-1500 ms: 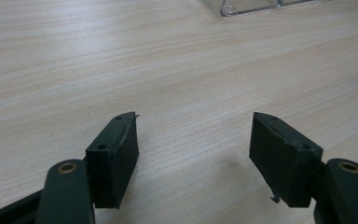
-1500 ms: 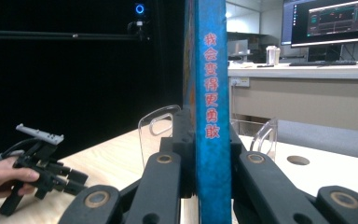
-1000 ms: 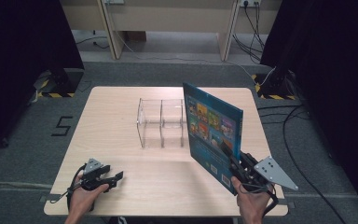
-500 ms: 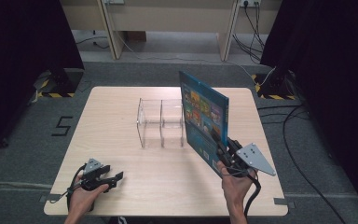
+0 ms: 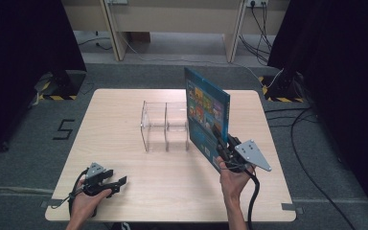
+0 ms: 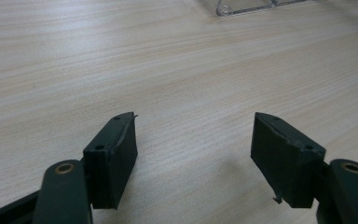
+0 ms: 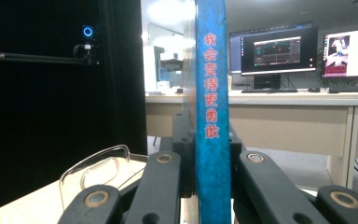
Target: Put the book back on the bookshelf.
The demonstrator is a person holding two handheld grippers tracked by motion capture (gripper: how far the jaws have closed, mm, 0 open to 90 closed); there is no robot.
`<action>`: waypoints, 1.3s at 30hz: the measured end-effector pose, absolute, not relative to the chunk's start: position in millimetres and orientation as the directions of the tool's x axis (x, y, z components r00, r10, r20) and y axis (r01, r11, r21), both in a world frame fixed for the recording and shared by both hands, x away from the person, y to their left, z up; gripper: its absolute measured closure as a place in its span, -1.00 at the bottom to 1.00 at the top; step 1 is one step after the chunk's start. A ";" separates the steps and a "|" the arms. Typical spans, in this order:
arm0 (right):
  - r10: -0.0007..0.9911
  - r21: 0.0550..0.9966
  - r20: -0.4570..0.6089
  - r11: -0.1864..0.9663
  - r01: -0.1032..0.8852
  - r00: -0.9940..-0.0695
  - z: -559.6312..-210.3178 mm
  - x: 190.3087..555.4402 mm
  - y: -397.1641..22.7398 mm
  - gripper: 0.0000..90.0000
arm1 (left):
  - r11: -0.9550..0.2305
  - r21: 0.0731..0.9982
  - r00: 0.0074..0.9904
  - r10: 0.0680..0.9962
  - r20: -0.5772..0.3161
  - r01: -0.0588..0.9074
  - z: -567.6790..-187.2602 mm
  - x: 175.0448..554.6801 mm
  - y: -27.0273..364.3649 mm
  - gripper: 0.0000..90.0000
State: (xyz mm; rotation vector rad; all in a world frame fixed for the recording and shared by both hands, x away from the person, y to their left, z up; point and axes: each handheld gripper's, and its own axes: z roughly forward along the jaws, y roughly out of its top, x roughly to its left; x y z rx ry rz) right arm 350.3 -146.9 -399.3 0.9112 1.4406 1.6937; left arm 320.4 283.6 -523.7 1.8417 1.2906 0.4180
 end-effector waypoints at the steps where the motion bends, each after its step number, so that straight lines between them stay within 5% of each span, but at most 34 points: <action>1: 0.871 0.990 0.063 -0.116 -0.080 -0.487 -399.7 351.2 -146.9 0.86 | -0.131 0.778 0.418 0.890 -0.181 0.615 -523.6 320.4 283.5 -0.32; 39: 0.923 0.978 0.070 -0.137 -0.155 -0.378 -431.8 389.0 -120.4 0.85 | -0.203 0.773 0.443 0.890 -0.110 0.601 -523.5 319.4 277.0 -0.41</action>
